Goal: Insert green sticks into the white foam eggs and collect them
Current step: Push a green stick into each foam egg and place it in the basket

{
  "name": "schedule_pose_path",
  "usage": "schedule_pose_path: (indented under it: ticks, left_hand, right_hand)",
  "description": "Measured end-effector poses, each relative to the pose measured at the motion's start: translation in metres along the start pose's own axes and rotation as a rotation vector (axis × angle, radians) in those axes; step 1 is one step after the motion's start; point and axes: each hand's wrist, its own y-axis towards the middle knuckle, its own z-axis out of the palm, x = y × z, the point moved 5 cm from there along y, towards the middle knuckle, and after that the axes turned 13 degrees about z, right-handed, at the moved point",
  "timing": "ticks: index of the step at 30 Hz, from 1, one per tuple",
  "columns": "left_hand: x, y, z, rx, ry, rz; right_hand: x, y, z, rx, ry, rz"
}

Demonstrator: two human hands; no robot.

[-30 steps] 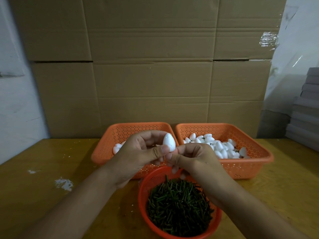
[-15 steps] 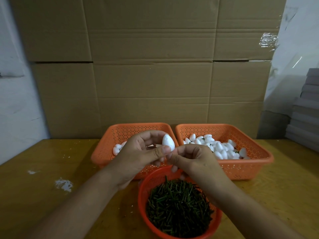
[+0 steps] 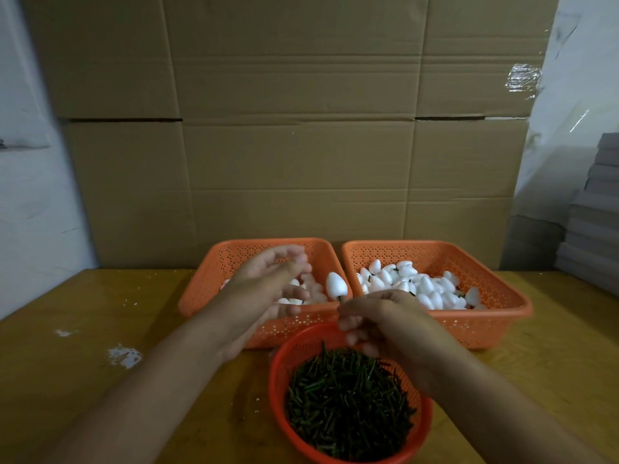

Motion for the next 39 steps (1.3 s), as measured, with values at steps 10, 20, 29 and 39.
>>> schedule_pose_path:
  ticks: [10,20,29,39]
  left_hand:
    - [0.004,0.009,-0.020,-0.118,-0.025,-0.048]
    - [-0.003,0.016,-0.035,-0.188,0.122,-0.001]
    - [-0.002,0.038,-0.055,-0.035,0.699,0.066]
    - [0.048,0.085,-0.037,0.482,1.268,-0.209]
  right_hand:
    - [0.014,0.014,-0.066,-0.244,0.454,-0.051]
    - [0.014,0.006,-0.033,0.059,-0.107,-0.028]
    - [-0.013,-0.006,0.015,0.202,-1.248,-0.303]
    - [-0.030,-0.003,0.023,0.286,-1.459,-0.291]
